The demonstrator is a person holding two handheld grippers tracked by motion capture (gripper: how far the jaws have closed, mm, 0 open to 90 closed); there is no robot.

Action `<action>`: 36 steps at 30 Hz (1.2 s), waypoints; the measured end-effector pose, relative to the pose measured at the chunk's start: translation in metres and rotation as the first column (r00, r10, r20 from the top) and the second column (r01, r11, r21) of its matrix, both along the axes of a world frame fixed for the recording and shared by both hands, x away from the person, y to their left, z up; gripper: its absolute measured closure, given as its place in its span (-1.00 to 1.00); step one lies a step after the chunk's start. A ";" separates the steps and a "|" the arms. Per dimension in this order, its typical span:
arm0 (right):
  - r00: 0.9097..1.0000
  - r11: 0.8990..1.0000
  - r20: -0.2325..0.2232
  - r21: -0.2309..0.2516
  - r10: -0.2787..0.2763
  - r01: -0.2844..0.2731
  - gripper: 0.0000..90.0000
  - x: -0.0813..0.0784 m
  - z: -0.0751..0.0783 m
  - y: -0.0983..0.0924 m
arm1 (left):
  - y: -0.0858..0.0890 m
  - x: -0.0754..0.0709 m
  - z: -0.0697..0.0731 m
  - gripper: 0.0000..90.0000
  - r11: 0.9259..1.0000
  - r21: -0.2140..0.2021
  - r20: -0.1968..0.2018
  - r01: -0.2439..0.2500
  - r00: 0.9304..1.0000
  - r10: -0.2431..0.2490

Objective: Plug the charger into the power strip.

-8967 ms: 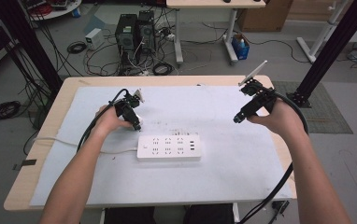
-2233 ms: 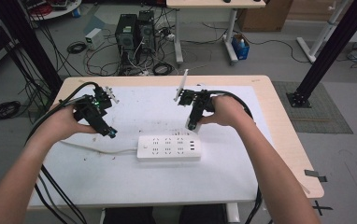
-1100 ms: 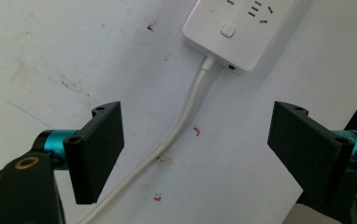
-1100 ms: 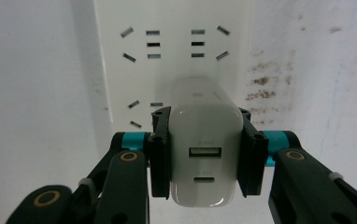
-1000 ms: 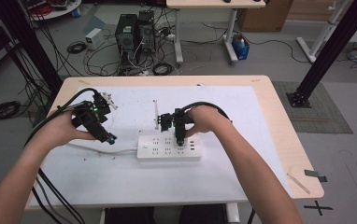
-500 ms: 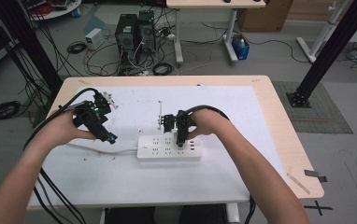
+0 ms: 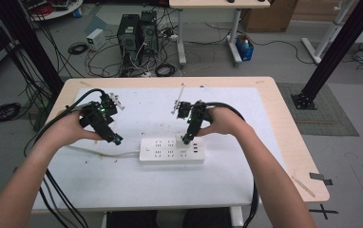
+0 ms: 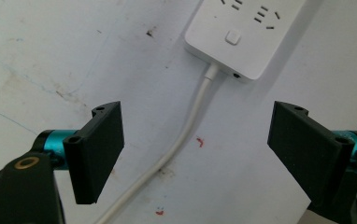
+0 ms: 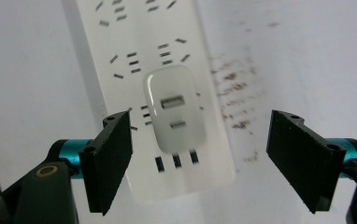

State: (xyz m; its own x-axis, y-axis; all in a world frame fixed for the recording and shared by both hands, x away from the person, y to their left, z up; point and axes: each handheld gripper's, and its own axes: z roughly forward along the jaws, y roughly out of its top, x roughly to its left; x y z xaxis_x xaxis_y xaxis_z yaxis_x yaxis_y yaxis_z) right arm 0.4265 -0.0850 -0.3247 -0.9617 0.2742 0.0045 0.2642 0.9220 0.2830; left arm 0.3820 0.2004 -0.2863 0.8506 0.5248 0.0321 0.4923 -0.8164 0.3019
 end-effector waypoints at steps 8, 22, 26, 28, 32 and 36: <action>0.907 0.909 0.062 0.064 -0.416 0.412 -0.51 -0.010 0.034 -0.063 | 0.000 0.009 0.008 -0.58 0.999 -0.008 0.026 -0.044 0.999 0.045; 0.698 0.698 0.027 0.082 -0.715 0.712 -0.55 -0.028 0.042 -0.136 | -0.004 0.013 0.014 -0.58 0.997 0.026 0.047 -0.076 0.996 0.074; 0.684 0.684 0.019 0.060 -0.729 0.727 -0.55 -0.027 0.041 -0.143 | -0.004 0.014 0.013 -0.58 0.996 0.025 0.052 -0.091 0.995 0.090; 0.679 0.679 0.021 0.043 -0.734 0.733 -0.55 -0.025 0.041 -0.146 | -0.003 0.014 0.014 -0.58 0.995 0.025 0.048 -0.098 0.994 0.097; 0.673 0.673 0.022 0.041 -0.740 0.739 -0.55 -0.024 0.043 -0.149 | -0.002 0.014 0.016 -0.58 0.995 0.025 0.054 -0.101 0.994 0.099; 0.677 0.677 0.026 0.044 -0.736 0.735 -0.55 -0.024 0.043 -0.149 | -0.003 0.013 0.016 -0.58 0.994 0.028 0.059 -0.105 0.993 0.103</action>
